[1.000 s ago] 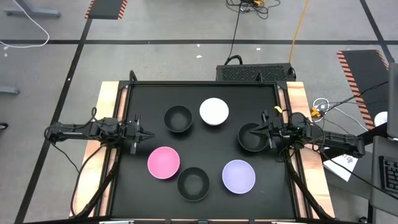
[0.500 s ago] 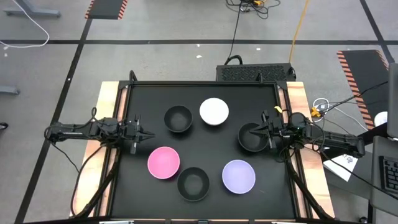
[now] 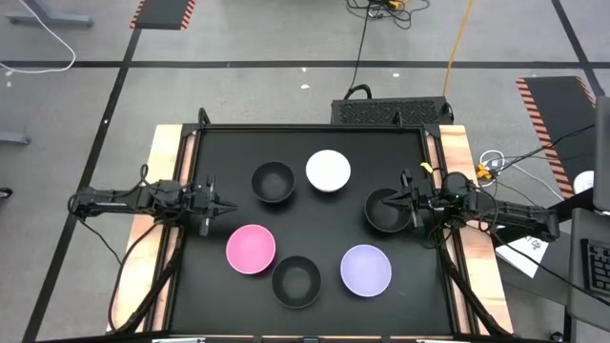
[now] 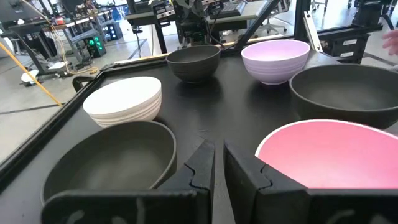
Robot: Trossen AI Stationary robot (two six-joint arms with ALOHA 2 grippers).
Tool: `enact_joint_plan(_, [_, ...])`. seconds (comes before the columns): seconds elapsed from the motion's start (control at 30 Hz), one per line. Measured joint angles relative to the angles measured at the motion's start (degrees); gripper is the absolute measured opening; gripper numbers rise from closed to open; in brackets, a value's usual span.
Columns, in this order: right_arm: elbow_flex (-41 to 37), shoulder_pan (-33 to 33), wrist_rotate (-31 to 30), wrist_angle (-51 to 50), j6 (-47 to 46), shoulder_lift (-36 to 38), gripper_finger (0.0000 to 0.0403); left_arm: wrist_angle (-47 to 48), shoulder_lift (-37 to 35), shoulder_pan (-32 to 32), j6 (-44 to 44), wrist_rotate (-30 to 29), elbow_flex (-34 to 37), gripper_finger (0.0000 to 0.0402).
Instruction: Nest bowls inside each other
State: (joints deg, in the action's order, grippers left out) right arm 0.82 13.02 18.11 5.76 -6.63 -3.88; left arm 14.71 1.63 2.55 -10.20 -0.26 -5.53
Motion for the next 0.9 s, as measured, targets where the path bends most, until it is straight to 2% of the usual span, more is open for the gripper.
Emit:
enact_joint_plan(0.1, [-0.02,0.01,0.00,0.02,-0.02,0.00,0.0000,-0.63,0.00,0.02,-9.21,-2.06,0.01,0.0037])
enact_joint_plan(0.17, [0.00,0.01,0.00,0.01,-0.01,0.00,0.0000,-1.13,0.00,0.00,-12.04,-2.83,0.01,0.0037])
enact_joint_plan(0.47, [-0.01,0.00,0.00,0.04,-1.84,0.01,0.0000,-2.07,0.00,0.00,-11.47,-2.81,0.01,0.0037])
enact_joint_plan(0.63, [0.00,0.00,0.00,0.29,-4.74,0.00,0.0000,-3.12,0.00,0.00,-1.92,-1.44,0.01,0.0037])
enact_joint_plan(0.9, [-0.02,0.00,0.13,5.75,-6.36,0.02,0.0000,-11.98,0.20,0.01,5.14,-1.34,0.01,0.0037])
